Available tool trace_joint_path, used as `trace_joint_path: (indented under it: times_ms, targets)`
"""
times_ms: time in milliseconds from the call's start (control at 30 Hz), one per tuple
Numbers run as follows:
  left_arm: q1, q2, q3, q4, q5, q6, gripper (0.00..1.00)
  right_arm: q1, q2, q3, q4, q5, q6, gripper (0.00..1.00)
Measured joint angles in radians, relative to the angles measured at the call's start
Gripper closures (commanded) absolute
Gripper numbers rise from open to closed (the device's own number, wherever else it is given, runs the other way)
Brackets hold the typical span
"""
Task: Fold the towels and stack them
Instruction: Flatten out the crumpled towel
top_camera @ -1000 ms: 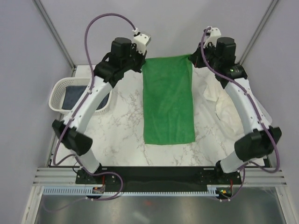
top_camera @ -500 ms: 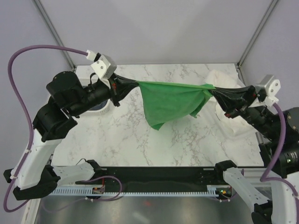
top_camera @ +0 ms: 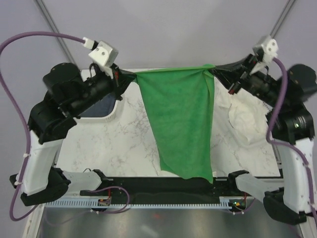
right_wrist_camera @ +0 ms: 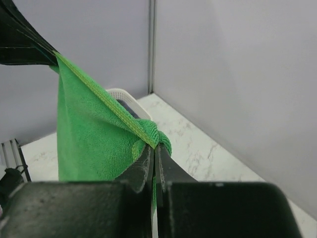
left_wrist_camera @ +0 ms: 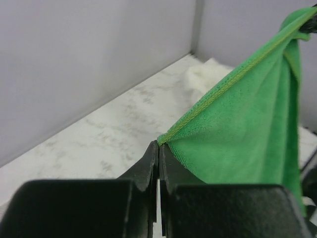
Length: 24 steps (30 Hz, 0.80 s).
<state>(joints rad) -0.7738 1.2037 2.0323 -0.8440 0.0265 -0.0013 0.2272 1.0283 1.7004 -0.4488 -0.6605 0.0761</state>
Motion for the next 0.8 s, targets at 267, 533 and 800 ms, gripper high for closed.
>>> trace_joint_path:
  times_ms: [267,533,800]
  targets:
    - [0.215,0.309,-0.006,-0.072,-0.162,0.064,0.98,-0.019,0.431,0.023,-0.102,0.069,-0.096,1.00]
    - [0.315,0.597,-0.011,0.014,-0.110,0.149,0.98,-0.017,0.785,0.069,-0.193,0.174,-0.185,1.00]
    - [0.375,0.891,0.148,0.187,-0.106,0.203,0.98,-0.017,0.973,0.317,-0.164,0.337,-0.305,1.00]
